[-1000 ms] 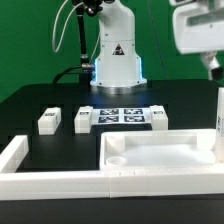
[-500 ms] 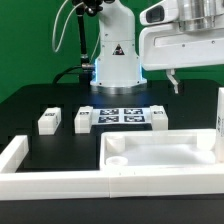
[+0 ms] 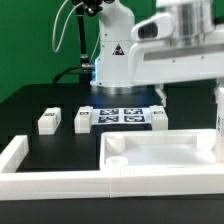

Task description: Assemble desk

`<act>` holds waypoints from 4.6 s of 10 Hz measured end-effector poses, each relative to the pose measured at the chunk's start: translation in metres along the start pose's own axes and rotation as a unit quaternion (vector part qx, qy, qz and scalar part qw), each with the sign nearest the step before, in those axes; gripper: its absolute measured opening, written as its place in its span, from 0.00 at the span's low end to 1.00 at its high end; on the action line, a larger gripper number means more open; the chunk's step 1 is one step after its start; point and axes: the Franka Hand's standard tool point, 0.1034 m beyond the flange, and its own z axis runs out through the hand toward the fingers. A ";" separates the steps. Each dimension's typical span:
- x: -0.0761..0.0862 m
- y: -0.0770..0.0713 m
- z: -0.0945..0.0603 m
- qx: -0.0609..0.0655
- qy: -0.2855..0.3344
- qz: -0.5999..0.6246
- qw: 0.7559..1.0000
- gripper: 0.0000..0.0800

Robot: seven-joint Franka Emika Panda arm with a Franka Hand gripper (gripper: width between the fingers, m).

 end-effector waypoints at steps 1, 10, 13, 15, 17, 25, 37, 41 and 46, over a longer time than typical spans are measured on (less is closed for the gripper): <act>-0.002 0.002 0.002 -0.005 0.008 -0.013 1.000 0.81; -0.036 0.020 0.006 -0.007 -0.239 -0.012 0.971 0.81; -0.034 0.023 0.012 -0.007 -0.317 -0.006 0.948 0.81; -0.044 0.029 0.027 -0.011 -0.370 0.003 0.929 0.81; -0.040 0.029 0.027 -0.012 -0.362 0.006 0.932 0.81; -0.065 0.045 0.060 -0.011 -0.403 0.044 0.914 0.81; -0.025 0.051 -0.012 0.018 -0.390 0.067 0.918 0.36; 0.020 0.066 -0.039 0.030 -0.292 0.078 0.953 0.36; 0.062 0.053 -0.109 0.041 -0.129 0.104 0.985 0.36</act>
Offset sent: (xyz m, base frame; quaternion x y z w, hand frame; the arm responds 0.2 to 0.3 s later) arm 0.0000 0.0000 0.0000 0.0000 -0.1296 0.0000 0.9916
